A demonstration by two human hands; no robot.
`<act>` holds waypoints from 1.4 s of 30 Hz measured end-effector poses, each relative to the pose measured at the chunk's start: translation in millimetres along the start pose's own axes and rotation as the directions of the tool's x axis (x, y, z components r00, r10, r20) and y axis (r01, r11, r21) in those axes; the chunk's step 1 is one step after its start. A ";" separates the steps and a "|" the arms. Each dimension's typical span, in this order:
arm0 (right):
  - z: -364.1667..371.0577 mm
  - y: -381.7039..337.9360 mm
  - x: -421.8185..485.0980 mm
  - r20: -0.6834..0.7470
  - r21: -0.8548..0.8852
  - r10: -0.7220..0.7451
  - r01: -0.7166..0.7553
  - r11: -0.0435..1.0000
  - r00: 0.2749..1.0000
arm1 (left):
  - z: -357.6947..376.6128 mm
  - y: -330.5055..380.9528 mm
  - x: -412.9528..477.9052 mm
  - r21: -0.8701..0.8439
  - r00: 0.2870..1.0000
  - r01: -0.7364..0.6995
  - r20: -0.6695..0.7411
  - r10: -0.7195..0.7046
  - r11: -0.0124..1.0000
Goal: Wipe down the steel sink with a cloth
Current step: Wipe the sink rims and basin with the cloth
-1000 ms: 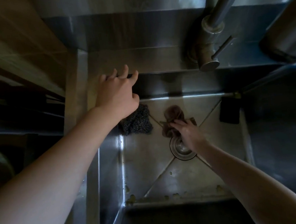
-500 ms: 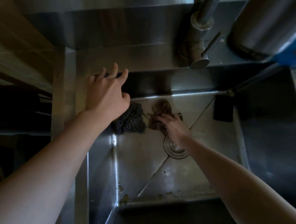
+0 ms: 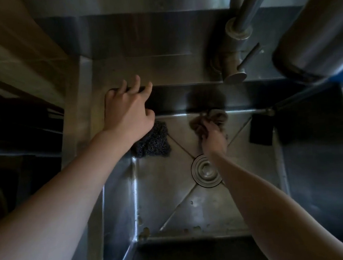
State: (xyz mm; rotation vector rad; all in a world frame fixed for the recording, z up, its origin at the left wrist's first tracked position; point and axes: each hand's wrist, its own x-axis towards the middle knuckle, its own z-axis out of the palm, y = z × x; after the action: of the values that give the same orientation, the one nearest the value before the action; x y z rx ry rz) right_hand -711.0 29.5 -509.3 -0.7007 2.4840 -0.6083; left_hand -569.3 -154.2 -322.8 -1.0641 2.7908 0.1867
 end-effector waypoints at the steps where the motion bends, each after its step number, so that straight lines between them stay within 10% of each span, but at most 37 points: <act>1: 6.6 -5.2 -5.6 0.058 -0.039 -0.057 0.059 0.997 0.997 | -0.7 -1.0 -0.1 0.001 1.000 -0.008 0.005 0.008 1.000; 10: 16.1 4.1 -74.3 0.371 -0.321 -0.156 0.284 0.904 0.915 | -6.3 -9.7 -11.9 -0.031 0.994 -0.062 0.093 0.064 0.998; 23: 69.0 -31.1 -192.0 0.787 -0.168 -0.357 0.731 0.662 0.504 | 0.0 -45.0 -95.5 -0.052 0.999 -0.028 -0.043 0.026 0.998; 35: 98.1 -104.0 -102.7 0.520 -0.164 -0.362 0.507 0.846 0.773 | 7.8 -65.4 -187.7 -0.194 0.993 0.018 -0.108 -0.039 0.981; 42: 89.1 -82.8 -151.7 0.667 -0.171 -0.449 0.709 0.684 0.594 | 15.5 -69.1 -221.4 -0.190 0.997 0.024 -0.062 -0.036 0.981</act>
State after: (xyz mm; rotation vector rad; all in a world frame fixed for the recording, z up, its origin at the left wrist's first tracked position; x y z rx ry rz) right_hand -518.0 27.9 -485.8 -1.6674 1.7482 -0.0026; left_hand -358.4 -58.8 -301.9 -1.1732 2.8591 0.4288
